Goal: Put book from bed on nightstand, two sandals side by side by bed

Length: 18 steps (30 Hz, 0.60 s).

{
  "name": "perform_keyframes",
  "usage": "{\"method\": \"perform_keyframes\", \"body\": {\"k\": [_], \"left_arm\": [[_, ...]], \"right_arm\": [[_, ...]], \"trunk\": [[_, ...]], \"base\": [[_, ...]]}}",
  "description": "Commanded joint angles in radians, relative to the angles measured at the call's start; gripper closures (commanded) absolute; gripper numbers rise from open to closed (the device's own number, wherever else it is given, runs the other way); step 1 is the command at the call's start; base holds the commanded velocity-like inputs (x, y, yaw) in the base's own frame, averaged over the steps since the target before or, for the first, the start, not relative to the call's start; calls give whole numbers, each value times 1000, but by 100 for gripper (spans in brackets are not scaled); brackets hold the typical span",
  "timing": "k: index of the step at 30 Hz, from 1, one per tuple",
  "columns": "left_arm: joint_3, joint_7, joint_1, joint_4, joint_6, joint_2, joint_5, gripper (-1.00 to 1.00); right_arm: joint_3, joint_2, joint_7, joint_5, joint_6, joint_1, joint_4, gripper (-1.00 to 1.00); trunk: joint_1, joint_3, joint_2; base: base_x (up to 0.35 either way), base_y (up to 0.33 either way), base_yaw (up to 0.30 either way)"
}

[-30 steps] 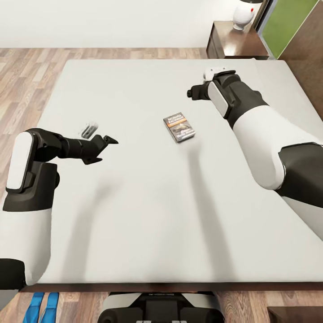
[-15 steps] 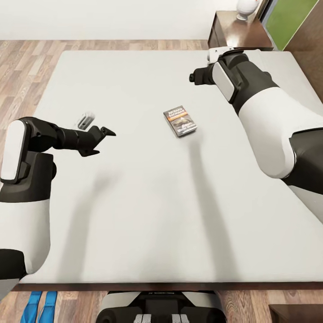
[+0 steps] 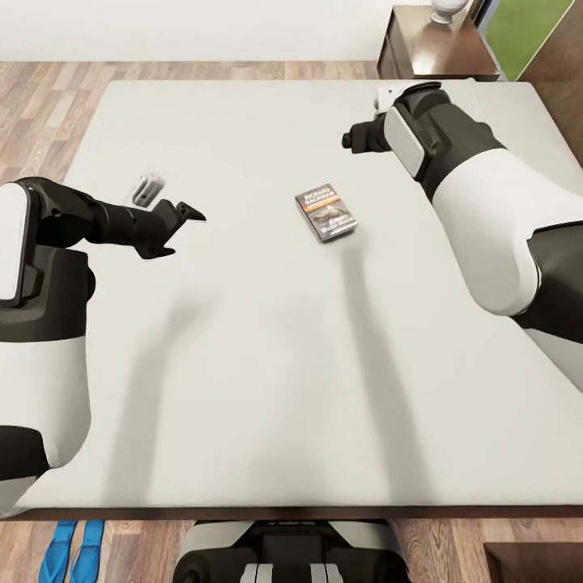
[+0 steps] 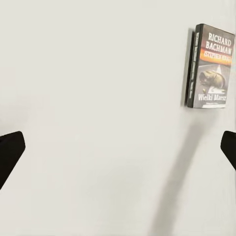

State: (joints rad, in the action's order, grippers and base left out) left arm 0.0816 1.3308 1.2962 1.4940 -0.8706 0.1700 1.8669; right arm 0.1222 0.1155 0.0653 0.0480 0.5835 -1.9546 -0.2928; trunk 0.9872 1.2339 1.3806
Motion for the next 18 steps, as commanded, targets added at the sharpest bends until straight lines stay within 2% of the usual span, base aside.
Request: {"method": "perform_keyframes", "body": {"k": [1, 5, 6, 7, 8, 9, 10, 13, 18], "left_arm": [[4, 9, 19, -13, -8, 1, 10, -100], [27, 8, 80, -62, -15, 1, 28, -100], [46, 7, 102, -81, -19, 1, 36, -100], [94, 6, 150, -124, -27, 1, 49, -100], [94, 6, 150, -124, -27, 1, 49, -100], [116, 7, 173, -145, -30, 2, 55, -100], [153, 8, 225, -194, -34, 3, 77, -100], [166, 11, 247, -209, -34, 8, 92, -100], [187, 13, 280, -219, -27, 45, 116, -100]], "right_arm": [[6, 0, 5, 6, 6, -2, 0, -100], [7, 0, 5, 6, 9, -11, 2, -100], [6, 0, 5, 6, 10, -15, 2, -100], [6, 0, 5, 6, 10, -24, 4, -100], [6, 0, 5, 6, 10, -24, 4, -100], [6, 0, 6, 6, 11, -27, 5, -100], [5, 0, 6, 6, 11, -35, 17, -100], [6, 1, 6, 8, 11, -38, 24, -100], [5, 3, 7, 11, 12, -49, 33, -100]], "trunk": [[0, 2, 0], [0, 8, 0], [0, 10, 0], [0, 11, 0], [0, 13, 0], [0, 15, 0], [0, 16, 0], [0, 21, 0], [0, 29, 0]], "base": [[0, 0, 0], [0, 0, 0], [0, 0, 0], [0, 0, 0], [0, 0, 0], [0, 0, 0], [0, 0, 0], [0, 0, 0], [0, 0, 0]]}}
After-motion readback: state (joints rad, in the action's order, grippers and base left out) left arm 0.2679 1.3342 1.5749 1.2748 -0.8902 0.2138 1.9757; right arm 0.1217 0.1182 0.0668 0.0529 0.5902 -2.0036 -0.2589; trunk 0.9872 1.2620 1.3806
